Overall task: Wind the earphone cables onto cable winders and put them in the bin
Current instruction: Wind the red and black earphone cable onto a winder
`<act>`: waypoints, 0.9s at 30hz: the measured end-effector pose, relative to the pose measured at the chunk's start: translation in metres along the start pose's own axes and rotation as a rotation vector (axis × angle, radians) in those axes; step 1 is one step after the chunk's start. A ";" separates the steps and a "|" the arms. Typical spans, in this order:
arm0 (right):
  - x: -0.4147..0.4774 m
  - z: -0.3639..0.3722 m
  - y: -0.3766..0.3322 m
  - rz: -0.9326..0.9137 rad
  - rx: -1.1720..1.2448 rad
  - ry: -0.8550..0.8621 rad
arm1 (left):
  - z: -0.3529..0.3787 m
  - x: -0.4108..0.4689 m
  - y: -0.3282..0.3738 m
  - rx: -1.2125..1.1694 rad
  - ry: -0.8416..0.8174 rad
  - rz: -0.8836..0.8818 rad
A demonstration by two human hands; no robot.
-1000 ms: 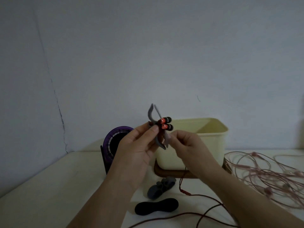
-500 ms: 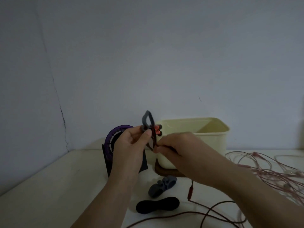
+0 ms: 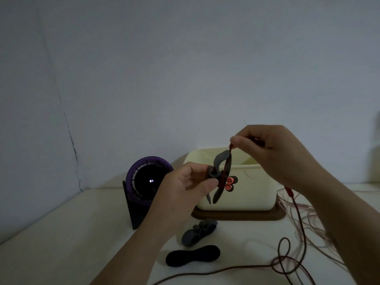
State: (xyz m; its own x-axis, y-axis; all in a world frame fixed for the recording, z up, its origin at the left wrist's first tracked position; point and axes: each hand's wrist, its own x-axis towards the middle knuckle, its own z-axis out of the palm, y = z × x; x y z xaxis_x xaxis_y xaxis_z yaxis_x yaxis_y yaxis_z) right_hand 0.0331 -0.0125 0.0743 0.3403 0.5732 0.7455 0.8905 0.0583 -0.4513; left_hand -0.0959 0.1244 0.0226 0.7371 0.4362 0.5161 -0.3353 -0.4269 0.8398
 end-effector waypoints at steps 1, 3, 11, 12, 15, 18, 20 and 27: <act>0.000 0.000 0.002 0.015 0.033 0.000 | 0.000 -0.001 0.001 -0.008 -0.025 0.004; 0.000 0.003 0.005 0.042 0.116 -0.014 | 0.001 -0.003 0.005 -0.046 -0.069 0.005; -0.011 0.052 0.021 0.250 0.520 -0.166 | -0.001 -0.001 0.020 -0.525 -0.002 -0.110; -0.012 0.058 0.020 0.245 0.487 -0.184 | -0.002 0.001 0.019 -0.593 0.034 -0.125; -0.017 0.066 0.011 0.152 0.254 -0.287 | -0.008 0.003 0.015 -0.643 0.168 -0.169; -0.018 0.067 -0.001 0.072 0.080 -0.393 | -0.014 0.007 0.007 -0.610 0.312 -0.200; -0.018 0.064 -0.008 0.047 0.008 -0.426 | -0.015 0.007 0.003 -0.579 0.352 -0.210; -0.012 0.034 -0.025 -0.041 -0.210 -0.392 | -0.009 0.004 -0.008 0.038 0.351 -0.049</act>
State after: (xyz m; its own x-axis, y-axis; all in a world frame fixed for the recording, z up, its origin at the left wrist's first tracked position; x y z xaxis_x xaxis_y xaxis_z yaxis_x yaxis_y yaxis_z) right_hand -0.0033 0.0068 0.0598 0.1990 0.8426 0.5004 0.9568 -0.0567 -0.2851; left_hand -0.0950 0.1366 0.0193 0.5028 0.6999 0.5073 -0.2776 -0.4251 0.8615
